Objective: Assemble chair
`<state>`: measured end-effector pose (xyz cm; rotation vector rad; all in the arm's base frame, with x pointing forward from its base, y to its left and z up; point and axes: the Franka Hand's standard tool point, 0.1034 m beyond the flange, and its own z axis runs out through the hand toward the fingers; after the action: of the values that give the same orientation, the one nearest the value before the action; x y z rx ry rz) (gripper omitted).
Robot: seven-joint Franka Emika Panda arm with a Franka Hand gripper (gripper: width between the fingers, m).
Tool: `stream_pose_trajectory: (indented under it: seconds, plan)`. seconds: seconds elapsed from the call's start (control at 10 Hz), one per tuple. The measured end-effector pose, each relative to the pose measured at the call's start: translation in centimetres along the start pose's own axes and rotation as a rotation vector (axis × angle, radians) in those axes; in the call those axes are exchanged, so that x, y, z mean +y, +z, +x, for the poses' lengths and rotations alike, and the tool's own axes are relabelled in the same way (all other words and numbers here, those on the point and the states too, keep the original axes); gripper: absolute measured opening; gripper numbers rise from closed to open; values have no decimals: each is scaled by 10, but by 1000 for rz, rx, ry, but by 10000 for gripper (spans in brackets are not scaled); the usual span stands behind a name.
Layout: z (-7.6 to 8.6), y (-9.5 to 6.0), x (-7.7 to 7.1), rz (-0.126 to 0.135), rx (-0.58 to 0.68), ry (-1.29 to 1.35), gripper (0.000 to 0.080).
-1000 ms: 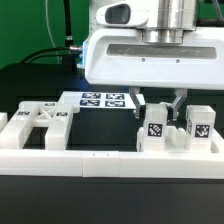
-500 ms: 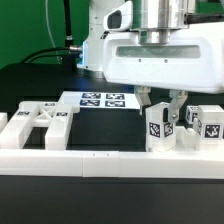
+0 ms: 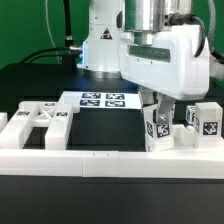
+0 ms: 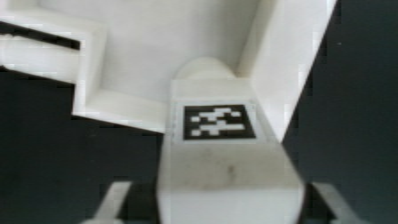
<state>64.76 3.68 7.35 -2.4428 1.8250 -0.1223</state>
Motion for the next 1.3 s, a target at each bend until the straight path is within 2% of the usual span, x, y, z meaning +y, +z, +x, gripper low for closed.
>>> stream_pose_trajectory:
  seconds: [0.1, 0.2, 0.4, 0.6, 1.0, 1.2, 1.3]
  plan:
    - [0, 0, 0, 0, 0, -35, 476]
    - [-2, -1, -1, -1, -2, -73, 609]
    - [-11, -5, -5, 2, -2, -285, 637]
    - [-14, -14, -11, 20, -2, -552, 647]
    - [-15, -10, -9, 17, 20, -910, 649]
    - [-17, -9, -9, -5, 32, -1108, 649]
    - [-15, -9, -8, -8, 35, -1178, 649]
